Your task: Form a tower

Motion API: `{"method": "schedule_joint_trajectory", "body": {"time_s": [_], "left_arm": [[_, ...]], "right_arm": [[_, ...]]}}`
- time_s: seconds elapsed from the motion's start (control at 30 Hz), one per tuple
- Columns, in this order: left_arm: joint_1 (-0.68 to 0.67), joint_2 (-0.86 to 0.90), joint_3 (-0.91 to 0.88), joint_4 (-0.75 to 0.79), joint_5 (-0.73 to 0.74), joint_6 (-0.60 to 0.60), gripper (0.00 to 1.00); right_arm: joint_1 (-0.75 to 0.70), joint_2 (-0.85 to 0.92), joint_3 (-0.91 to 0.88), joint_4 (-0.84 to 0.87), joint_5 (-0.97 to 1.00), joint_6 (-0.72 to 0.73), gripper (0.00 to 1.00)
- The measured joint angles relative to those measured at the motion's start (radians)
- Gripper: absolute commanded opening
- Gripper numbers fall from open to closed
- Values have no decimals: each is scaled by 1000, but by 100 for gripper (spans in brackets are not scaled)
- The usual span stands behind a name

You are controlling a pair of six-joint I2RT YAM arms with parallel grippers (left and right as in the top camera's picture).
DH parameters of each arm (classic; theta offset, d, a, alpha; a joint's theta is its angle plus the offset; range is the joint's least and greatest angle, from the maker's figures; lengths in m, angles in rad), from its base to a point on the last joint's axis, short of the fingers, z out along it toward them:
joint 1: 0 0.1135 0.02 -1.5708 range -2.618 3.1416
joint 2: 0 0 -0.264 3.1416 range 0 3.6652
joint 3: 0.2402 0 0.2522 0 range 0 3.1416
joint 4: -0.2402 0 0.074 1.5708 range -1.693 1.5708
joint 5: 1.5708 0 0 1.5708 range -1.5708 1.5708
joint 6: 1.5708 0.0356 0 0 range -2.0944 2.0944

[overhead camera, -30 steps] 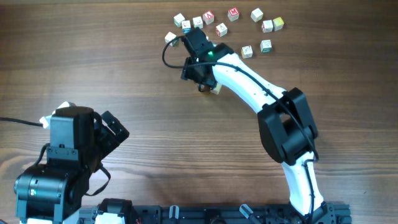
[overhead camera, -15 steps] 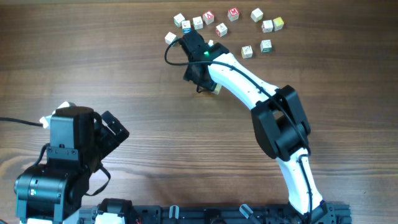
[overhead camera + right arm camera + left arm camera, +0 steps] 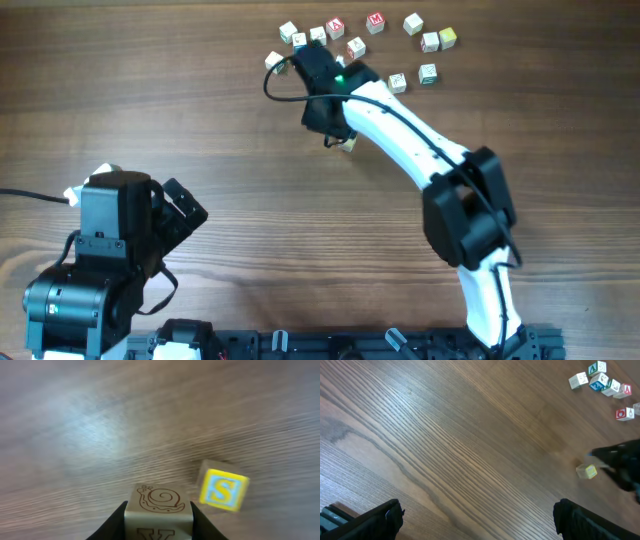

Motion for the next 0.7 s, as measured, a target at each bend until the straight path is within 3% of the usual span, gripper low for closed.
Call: {"method": "schedule_joint_trajectory", "body": {"time_s": [0.27,0.7], "left_arm": [[0,0,0,0,0,0,100],[0,0,0,0,0,0,100]], "right_arm": [[-1,-36,14,-91,118,55,35],[-66,-36,-109,-32,19,146,35]]}}
